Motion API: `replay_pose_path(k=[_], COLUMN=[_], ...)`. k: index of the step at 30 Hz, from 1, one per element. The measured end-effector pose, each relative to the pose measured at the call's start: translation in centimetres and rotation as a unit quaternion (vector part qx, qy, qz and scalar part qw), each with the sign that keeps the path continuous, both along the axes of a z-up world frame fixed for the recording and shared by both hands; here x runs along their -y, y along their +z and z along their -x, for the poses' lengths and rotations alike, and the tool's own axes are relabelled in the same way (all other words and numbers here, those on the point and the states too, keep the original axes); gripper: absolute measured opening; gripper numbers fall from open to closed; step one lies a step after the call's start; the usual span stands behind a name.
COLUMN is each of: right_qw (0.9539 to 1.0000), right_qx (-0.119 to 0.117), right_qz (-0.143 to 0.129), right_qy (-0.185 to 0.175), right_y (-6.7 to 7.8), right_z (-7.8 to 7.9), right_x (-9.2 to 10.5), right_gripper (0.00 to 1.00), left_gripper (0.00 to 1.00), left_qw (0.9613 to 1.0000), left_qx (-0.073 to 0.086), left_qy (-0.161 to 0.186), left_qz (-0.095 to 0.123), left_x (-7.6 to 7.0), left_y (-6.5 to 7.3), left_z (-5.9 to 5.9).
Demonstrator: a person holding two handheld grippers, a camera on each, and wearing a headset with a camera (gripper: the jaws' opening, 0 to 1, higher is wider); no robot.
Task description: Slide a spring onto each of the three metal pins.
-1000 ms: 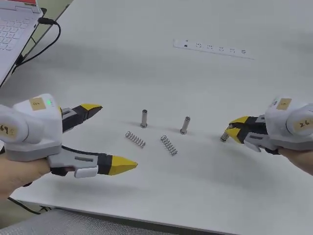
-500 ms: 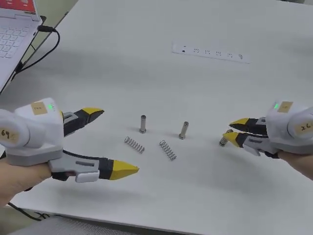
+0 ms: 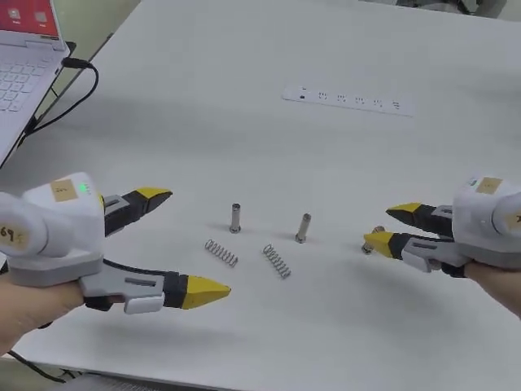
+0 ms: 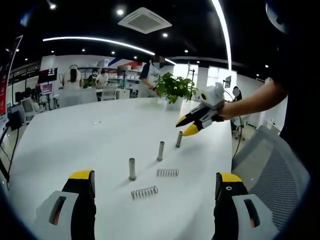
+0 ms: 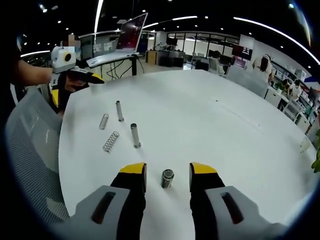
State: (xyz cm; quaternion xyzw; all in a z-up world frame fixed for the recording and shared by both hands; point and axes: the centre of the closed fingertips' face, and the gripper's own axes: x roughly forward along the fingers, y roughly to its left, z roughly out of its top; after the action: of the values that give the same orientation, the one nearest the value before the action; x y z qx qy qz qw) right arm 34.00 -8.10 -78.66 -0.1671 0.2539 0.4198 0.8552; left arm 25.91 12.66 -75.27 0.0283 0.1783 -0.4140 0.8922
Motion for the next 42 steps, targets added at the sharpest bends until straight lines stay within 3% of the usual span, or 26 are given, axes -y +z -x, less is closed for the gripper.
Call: replay_pose_path(k=[10, 17, 25, 33, 42], right_qw=[0.9995, 0.9984, 0.998, 0.997, 0.9969], right_qx=[0.005, 0.022, 0.054, 0.04, 0.018], right_qz=[-0.032, -0.05, -0.022, -0.038, -0.036], right_qy=[-0.003, -0.011, 0.025, 0.054, 0.067], right_y=[1.1, 2.8, 4.1, 3.8, 2.4], right_z=[1.6, 2.3, 4.4, 5.9, 5.7], right_x=[-0.5, -0.5, -2.1, -4.6, -5.4], right_gripper=[0.35, 0.34, 0.33, 0.32, 0.3], left_gripper=[0.98, 0.98, 0.98, 0.98, 0.98], left_qw=[1.0, 1.0, 1.0, 1.0, 1.0], left_qx=[0.002, 0.002, 0.002, -0.002, 0.0], left_qy=[-0.006, -0.008, -0.007, -0.007, -0.003], left_qz=[0.002, 0.002, 0.002, 0.002, 0.001], left_x=[0.5, 0.5, 0.4, 0.2, 0.0], left_y=[0.2, 0.2, 0.1, -0.3, -0.2], left_z=[-0.1, -0.1, 0.1, 0.3, 0.2])
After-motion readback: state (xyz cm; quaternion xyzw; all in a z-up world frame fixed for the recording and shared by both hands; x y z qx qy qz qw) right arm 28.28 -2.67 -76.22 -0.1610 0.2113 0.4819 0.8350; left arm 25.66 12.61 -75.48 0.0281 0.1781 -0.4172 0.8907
